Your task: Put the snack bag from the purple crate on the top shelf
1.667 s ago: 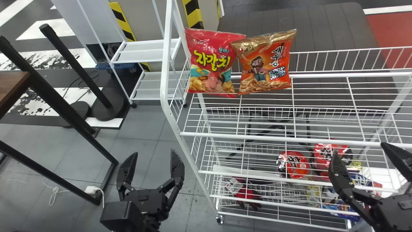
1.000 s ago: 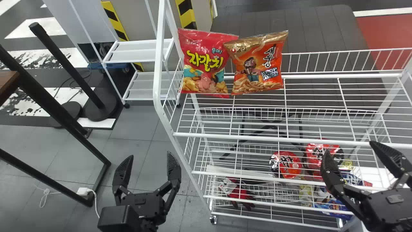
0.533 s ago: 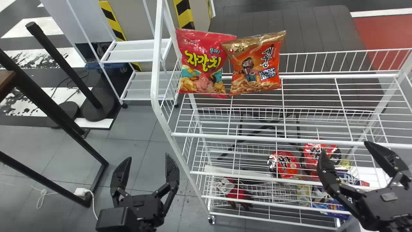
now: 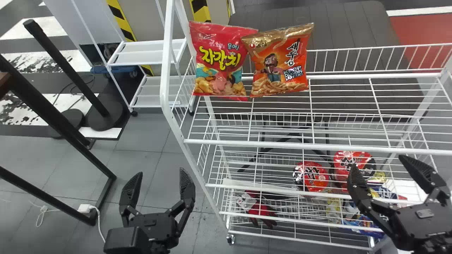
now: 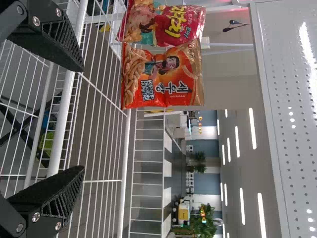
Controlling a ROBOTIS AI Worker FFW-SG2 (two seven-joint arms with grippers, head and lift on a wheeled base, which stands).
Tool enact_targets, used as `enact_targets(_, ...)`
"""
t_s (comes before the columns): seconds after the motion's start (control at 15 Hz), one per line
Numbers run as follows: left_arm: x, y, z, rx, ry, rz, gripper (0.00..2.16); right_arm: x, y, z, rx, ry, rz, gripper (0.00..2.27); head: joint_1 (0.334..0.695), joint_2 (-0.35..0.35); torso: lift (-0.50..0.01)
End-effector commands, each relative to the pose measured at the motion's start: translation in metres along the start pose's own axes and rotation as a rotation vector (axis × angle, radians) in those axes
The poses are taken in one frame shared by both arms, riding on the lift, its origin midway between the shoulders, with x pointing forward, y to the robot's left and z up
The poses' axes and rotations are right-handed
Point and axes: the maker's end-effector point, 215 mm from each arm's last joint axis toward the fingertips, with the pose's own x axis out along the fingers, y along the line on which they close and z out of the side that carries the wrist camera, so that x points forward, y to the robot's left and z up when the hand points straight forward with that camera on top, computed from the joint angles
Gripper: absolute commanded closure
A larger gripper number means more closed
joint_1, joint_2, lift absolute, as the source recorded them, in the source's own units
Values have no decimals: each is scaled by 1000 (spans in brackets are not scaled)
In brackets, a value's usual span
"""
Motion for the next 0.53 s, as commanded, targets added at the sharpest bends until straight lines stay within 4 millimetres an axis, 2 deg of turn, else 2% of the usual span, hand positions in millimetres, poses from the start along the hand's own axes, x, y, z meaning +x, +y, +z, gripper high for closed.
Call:
enact_targets(0.0, 0, 0, 0, 0, -1, 1, 134, 1, -2, -2, 0, 4, -3, 120, 695, 209, -43)
enact_targets(0.47, 1, 3, 2, 5, 0, 3, 124, 6, -2, -9, 4, 30, -5, 120, 695, 207, -72)
